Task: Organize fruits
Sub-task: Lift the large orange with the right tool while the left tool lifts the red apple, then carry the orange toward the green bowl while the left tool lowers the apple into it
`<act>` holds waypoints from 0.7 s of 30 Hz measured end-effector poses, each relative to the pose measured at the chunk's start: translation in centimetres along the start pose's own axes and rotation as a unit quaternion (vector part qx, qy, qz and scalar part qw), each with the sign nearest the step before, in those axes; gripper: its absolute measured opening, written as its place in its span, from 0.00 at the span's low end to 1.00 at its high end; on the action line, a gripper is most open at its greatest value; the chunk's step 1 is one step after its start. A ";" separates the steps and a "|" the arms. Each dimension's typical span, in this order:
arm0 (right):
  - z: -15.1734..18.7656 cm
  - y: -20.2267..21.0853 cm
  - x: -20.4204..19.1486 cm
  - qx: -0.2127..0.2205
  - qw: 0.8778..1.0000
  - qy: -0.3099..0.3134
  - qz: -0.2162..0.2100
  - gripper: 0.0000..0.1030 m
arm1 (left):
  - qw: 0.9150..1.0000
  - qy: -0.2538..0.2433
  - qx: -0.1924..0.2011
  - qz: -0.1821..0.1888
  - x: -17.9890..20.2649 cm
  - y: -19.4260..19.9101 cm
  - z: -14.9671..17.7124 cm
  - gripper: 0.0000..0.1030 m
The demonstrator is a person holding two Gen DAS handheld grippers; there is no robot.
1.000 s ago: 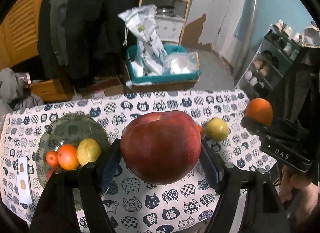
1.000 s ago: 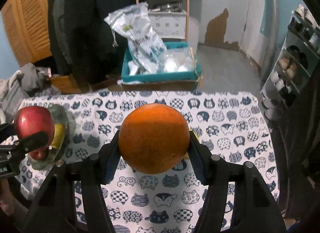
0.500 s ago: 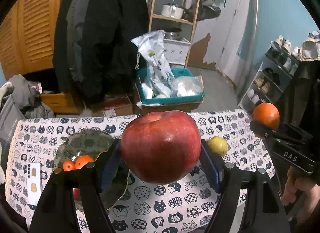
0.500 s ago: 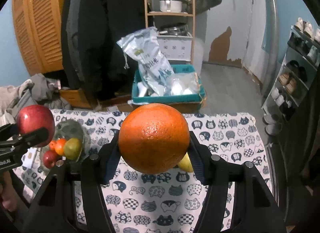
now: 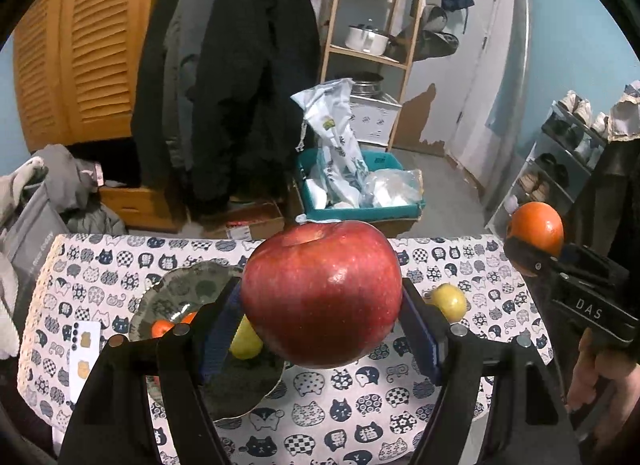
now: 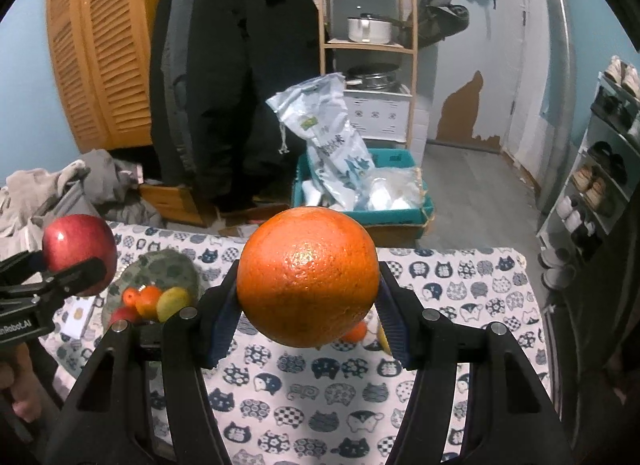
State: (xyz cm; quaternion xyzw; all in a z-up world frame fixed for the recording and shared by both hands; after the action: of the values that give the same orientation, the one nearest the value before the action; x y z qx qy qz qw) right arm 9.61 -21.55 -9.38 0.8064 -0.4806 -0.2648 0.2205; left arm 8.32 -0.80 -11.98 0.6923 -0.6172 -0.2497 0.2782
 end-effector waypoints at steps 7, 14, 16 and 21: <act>-0.1 -2.3 -2.5 -0.011 1.000 0.010 -0.026 0.60 | 1.000 0.011 -0.010 -0.021 -2.5 -0.7 0.8 0.74; -0.3 -4.8 -5.2 -0.026 0.998 0.017 -0.053 0.60 | 0.998 0.025 -0.021 -0.044 -5.2 -1.4 1.6 0.74; -0.5 -5.4 -6.0 -0.029 0.998 0.021 -0.059 0.60 | 0.998 0.029 -0.024 -0.050 -6.0 -1.6 1.8 0.74; -0.8 -6.5 -7.8 -0.037 0.996 0.027 -0.074 0.60 | 0.997 0.038 -0.030 -0.060 -7.7 -1.9 2.4 0.74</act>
State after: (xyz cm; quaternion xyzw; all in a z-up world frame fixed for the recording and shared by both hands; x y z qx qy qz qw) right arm 11.33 -11.60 -11.08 0.8379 -0.4031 -0.2762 0.2431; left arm 7.17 6.88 -15.03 0.7284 -0.5561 -0.2578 0.3061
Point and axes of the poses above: each gripper's, at about its wrist camera, not at the fingertips, and y roughly against the way its jaws point, x to its right, z to its underside, the point moved 5 cm from there along -y, roughly the way its jaws point, and after that the axes turned 14 degrees about -z, right-handed, at the moved point
